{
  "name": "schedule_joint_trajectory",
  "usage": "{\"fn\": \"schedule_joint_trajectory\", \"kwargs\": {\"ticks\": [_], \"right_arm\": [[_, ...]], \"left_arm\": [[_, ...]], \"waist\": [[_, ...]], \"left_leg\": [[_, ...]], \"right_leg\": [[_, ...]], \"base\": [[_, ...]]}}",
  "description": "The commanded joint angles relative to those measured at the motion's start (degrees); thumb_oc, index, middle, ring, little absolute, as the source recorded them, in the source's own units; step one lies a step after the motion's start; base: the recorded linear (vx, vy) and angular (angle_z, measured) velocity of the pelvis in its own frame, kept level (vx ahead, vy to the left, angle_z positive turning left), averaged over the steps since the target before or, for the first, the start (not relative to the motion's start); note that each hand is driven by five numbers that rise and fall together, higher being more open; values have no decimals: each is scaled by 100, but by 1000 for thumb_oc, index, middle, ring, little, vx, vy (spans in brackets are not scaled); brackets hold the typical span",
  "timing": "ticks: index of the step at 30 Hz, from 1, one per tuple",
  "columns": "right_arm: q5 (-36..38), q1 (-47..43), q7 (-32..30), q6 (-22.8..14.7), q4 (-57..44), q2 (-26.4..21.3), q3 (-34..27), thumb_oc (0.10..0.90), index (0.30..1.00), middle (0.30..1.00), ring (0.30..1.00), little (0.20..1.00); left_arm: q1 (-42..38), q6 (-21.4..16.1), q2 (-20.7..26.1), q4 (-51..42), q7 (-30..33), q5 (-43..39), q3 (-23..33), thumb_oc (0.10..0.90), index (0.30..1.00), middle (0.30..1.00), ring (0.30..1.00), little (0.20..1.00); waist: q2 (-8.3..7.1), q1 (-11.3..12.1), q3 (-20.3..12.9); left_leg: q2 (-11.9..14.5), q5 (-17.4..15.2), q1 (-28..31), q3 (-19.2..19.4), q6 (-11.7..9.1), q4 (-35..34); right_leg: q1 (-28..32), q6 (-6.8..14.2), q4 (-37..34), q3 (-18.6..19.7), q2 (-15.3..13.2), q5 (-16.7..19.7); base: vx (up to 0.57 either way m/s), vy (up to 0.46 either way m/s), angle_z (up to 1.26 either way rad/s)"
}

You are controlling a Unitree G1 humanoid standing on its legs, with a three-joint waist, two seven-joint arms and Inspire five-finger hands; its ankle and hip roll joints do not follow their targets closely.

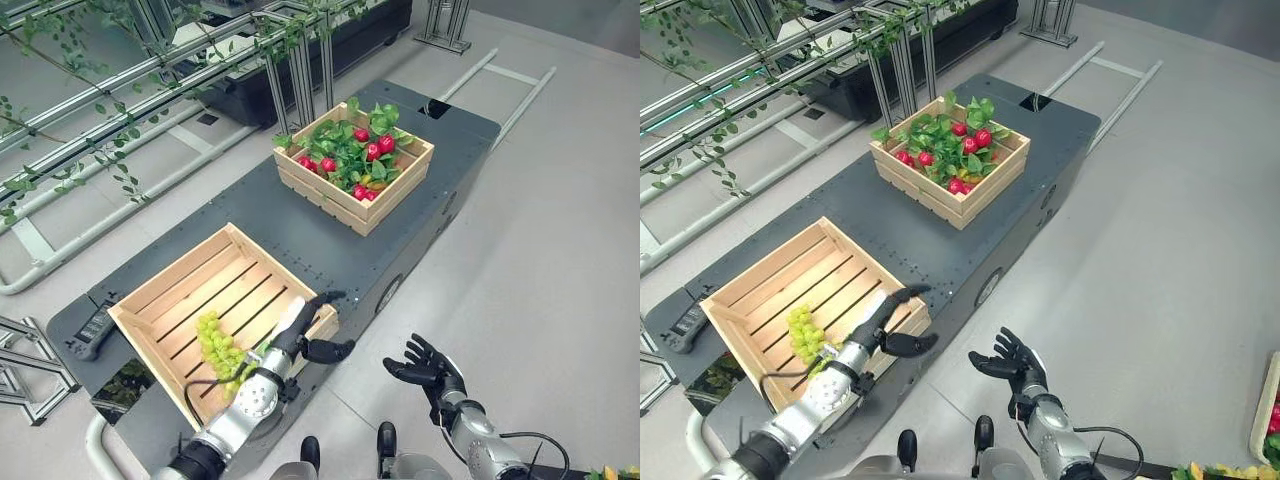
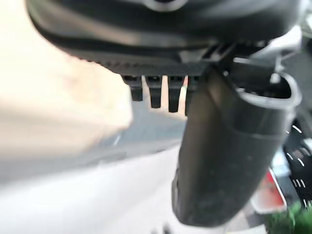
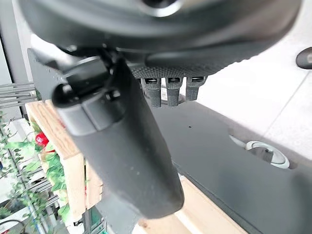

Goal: Pick up the fruits from the basket on one side to the basket on the other side

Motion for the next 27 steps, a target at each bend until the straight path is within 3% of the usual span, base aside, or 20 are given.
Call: {"fn": "schedule_joint_trajectory", "kwargs": {"ticks": [1, 3, 5, 6, 7, 10, 13, 19, 27], "right_arm": [[-302, 34, 249, -169, -603, -93, -131, 800, 900, 900, 900, 900], [-305, 38, 362, -162, -605, -286, -144, 800, 900, 900, 900, 900], [-297, -11, 379, -156, -576, -385, -127, 800, 900, 900, 900, 900], [-302, -17, 379, -151, -573, -389, -127, 800, 900, 900, 900, 900], [-314, -60, 375, -139, -600, -491, -114, 800, 900, 900, 900, 900], [-283, -204, 353, -144, -624, -677, -71, 800, 900, 900, 900, 900], [-290, -375, 395, -230, -540, -810, -37, 800, 900, 900, 900, 900], [-244, -700, 441, -294, -469, -996, -2, 800, 900, 900, 900, 900], [-89, -1185, 477, -341, -286, -1077, -3, 800, 900, 900, 900, 900]], "left_arm": [[-707, -223, 391, -530, 939, 963, 586, 800, 900, 900, 900, 900], [-1042, 241, 1102, -448, 1481, 1588, 680, 800, 900, 900, 900, 900], [-1305, 499, 1471, -290, 1595, 1776, 652, 800, 900, 900, 900, 900], [-1325, 536, 1490, -277, 1596, 1810, 649, 800, 900, 900, 900, 900], [-1543, 747, 1839, -137, 1592, 1958, 592, 800, 900, 900, 900, 900], [-1896, 1089, 2298, 61, 1530, 2093, 407, 800, 900, 900, 900, 900], [-2170, 1215, 2578, 348, 1401, 2084, 221, 800, 900, 900, 900, 900], [-2470, 1254, 2815, 848, 845, 2166, -143, 800, 900, 900, 900, 900], [-2892, 1139, 2752, 1512, 626, 2467, -505, 800, 900, 900, 900, 900]], "waist": [[-65, -13, -202], [-4, -35, -123], [38, -46, -45], [40, -47, -38], [80, -66, 69], [123, -63, 300], [158, -53, 533], [121, -21, 904], [-17, 27, 1361]], "left_leg": [[-158, 289, -573, -119, -140, 269], [-179, 314, -691, -136, -179, 302], [-187, 336, -746, -128, -189, 281], [-188, 338, -752, -129, -189, 281], [-205, 351, -818, -145, -194, 280], [-264, 352, -1031, -208, -196, 395], [-302, 353, -1212, -243, -191, 530], [-351, 321, -1497, -250, -173, 821], [-353, 239, -2099, -153, -147, 1502]], "right_leg": [[168, 113, 412, -178, -385, -196], [76, 127, 501, -244, -431, -251], [6, 133, 565, -286, -457, -296], [-2, 134, 573, -290, -459, -301], [-106, 130, 646, -314, -481, -333], [-325, 96, 837, -351, -508, -408], [-512, 66, 1024, -362, -510, -469], [-736, 10, 1231, -377, -459, -536], [-1167, -83, 1755, -393, -380, -680]], "base": [[-19, 147, 13], [-56, 189, 12], [-74, 128, 6], [-116, 135, 7], [-130, 126, 11], [-152, 119, 18], [-132, 85, 10], [-114, 51, 3], [-118, 19, 6]]}}
